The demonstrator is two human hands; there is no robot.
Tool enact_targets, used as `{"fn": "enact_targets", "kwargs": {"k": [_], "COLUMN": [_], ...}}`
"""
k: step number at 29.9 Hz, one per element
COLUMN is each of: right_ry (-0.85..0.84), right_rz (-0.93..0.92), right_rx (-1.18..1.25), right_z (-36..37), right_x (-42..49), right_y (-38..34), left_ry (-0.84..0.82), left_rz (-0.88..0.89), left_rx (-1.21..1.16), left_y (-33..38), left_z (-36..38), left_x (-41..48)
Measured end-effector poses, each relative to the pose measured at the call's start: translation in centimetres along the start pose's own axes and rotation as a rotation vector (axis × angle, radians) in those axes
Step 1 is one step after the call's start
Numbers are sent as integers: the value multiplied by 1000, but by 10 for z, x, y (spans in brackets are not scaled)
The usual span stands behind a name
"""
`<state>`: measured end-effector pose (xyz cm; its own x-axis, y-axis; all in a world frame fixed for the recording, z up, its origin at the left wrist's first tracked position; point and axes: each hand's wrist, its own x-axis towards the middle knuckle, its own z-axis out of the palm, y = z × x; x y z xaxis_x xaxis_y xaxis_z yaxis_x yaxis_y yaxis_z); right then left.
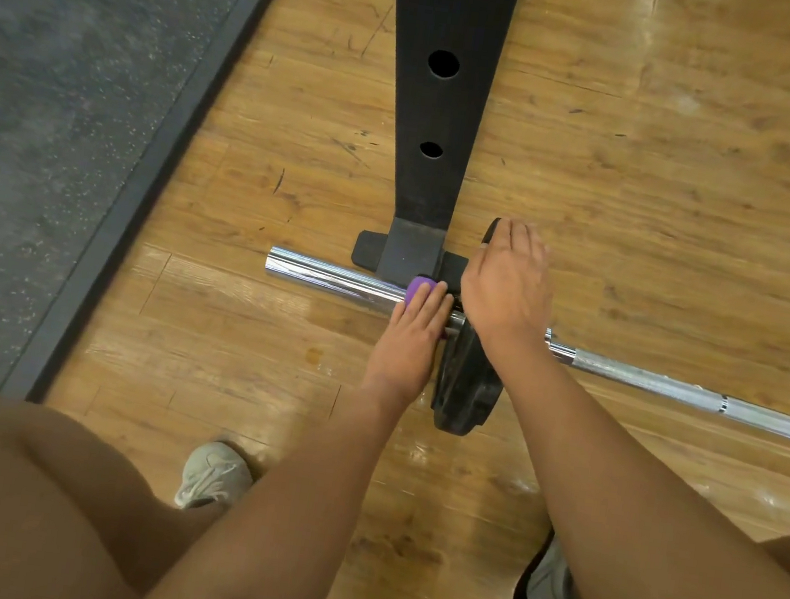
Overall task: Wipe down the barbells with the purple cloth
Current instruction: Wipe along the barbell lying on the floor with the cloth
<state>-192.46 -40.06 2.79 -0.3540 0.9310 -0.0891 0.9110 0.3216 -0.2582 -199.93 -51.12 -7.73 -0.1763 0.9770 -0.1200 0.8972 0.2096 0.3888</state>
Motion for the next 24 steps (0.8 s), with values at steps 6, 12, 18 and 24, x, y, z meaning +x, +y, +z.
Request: {"fn": "enact_targets", "kwargs": {"k": [6,12,18,24], "right_ry": [-1,5,5,7], "right_rz": [-12,-8,2,9], "right_rx": [20,9,-9,13], "right_z": [0,0,1,1], "right_x": [-4,-5,-2,5], "right_y": [1,1,1,1], "left_ry": [25,108,100,5], "left_rz": [-86,-171,-78,33], "left_rx": [28,63,88,68], "left_y": [-30,-36,-23,-3], "left_z": [-17,-12,1,-1], "left_x": [-2,-7,-13,2]}}
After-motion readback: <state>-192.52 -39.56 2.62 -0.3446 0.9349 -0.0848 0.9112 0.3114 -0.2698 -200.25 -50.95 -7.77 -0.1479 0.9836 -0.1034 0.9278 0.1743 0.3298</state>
